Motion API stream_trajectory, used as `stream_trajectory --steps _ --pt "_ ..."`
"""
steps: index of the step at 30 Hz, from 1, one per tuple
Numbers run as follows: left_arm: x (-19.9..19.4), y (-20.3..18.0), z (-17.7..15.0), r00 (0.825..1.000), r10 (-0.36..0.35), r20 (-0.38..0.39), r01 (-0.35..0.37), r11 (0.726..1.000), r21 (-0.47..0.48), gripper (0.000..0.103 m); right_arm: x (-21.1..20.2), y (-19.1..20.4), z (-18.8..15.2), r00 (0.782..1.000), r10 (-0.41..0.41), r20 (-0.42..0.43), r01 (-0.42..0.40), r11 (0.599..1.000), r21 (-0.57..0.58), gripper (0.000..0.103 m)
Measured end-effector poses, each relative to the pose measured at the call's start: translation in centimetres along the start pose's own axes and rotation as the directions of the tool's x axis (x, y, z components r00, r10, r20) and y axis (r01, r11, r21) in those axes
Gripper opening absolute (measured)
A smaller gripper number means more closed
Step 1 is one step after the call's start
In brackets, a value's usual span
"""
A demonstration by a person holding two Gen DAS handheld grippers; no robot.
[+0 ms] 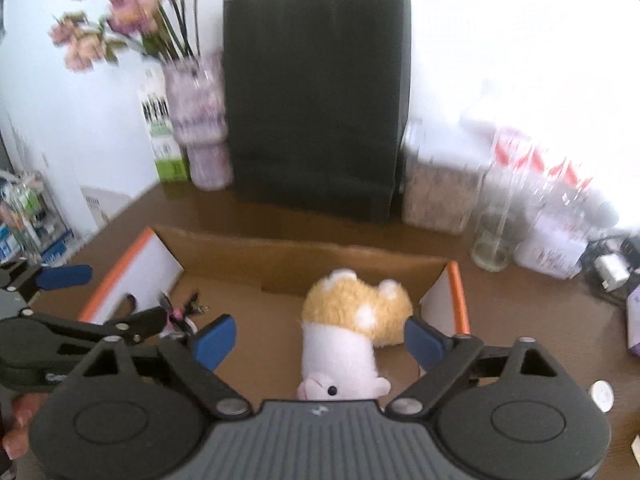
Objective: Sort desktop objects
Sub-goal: 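Open both grippers to drop the cable and sheep into the box, then move the left gripper to the dark blue pouch while the right approaches the purple cloth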
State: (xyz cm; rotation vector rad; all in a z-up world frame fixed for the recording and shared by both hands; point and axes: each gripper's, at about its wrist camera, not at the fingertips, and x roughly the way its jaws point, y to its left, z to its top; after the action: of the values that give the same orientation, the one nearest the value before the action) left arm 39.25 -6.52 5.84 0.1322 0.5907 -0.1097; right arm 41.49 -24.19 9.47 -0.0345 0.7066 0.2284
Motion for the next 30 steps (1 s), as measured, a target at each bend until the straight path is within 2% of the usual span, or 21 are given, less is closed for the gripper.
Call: stream_trajectory --steps 7,10,15,22,30 --pt "-7.6 1.0 -1.1 0.992 0.009 0.126 -0.009 1.0 -0.003 0.103 -7.8 1.3 -2.1 0.991 0.005 0.134 -0.002 1.0 -0.017 0.103" --pt "-10.3 1.4 -2.7 0.989 -0.005 0.151 0.007 1.0 -0.012 0.103 -10.7 2.2 -4.0 0.985 -0.003 0.174 0.01 0.999 -0.044 0.103" --pt "-13.6 2.1 -6.0 0.989 -0.013 0.149 0.017 1.0 -0.023 0.103 -14.8 4.1 -8.5 0.973 -0.021 0.23 0.043 0.995 -0.089 0.103" --pt "-16.1 3.3 -11.5 0.995 -0.006 0.096 0.011 0.999 -0.05 0.103 -17.9 6.3 -15.4 0.974 -0.03 0.226 0.053 0.994 -0.098 0.103" --pt "-18.3 4.0 -17.6 0.998 0.01 0.055 -0.005 0.996 -0.089 0.103 -17.9 7.8 -22.1 0.988 -0.036 0.149 0.041 0.999 -0.032 0.103"
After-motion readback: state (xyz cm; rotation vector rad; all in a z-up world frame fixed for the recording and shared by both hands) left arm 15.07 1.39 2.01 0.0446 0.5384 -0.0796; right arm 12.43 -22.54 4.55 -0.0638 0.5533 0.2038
